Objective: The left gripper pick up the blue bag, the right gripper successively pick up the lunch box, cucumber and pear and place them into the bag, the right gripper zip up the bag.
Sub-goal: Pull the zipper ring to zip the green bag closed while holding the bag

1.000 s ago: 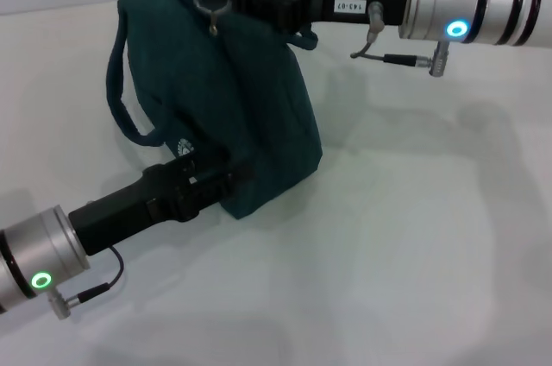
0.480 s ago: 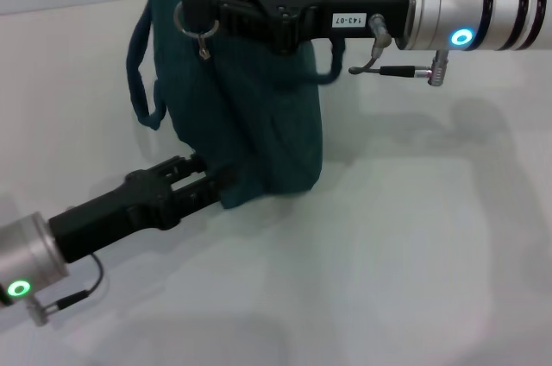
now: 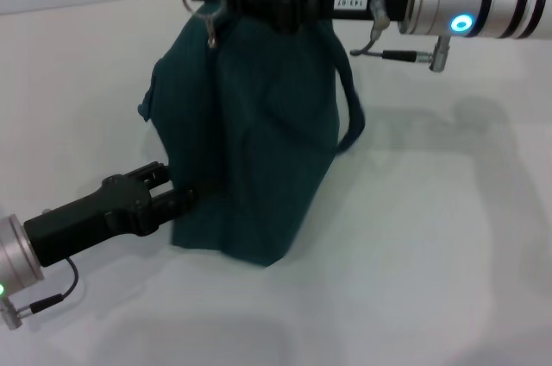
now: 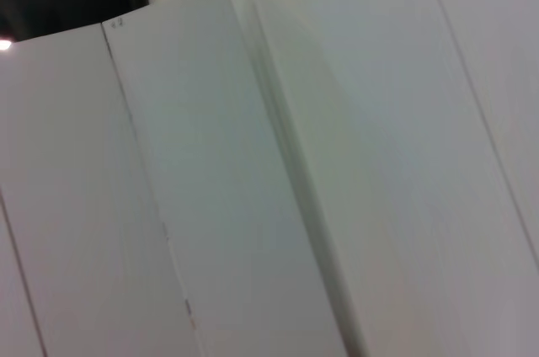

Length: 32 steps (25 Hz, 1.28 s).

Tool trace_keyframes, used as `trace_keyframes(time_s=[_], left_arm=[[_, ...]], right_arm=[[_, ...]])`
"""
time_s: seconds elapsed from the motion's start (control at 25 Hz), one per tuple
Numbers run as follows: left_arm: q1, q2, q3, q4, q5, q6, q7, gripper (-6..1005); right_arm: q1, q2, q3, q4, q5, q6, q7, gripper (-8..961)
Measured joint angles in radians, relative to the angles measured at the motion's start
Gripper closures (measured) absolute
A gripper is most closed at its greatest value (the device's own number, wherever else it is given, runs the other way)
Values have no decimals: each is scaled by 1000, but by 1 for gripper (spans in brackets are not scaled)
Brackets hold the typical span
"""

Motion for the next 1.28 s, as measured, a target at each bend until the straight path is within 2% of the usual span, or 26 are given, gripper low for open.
trace_keyframes(time_s=[0.4,0.72,0.92,1.16,1.24,1.28], left_arm=[[-12,1,-8,2,24,-13,5,317],[-12,-8,-9,-3,14,-54,14,320],[-9,-11,-9,-8,-15,-68,40,436],[-6,-11,-5,-15,-16,-67,89,631],[-8,-11,-4,-24,-13,-60,118,729],[-9,-11,-3,-29,-13,-56,142,734]], right_arm=[[3,-2,19,9,-3,29,-13,939],[-1,-2,15,13,-4,29,-13,939],[-3,-1,15,26,-5,23,-13,939],[-7,-1,33,27,-1,34,-30,941],[-10,-1,36,28,-3,59,-45,941],[-11,-1,37,31,-4,74,-54,941]])
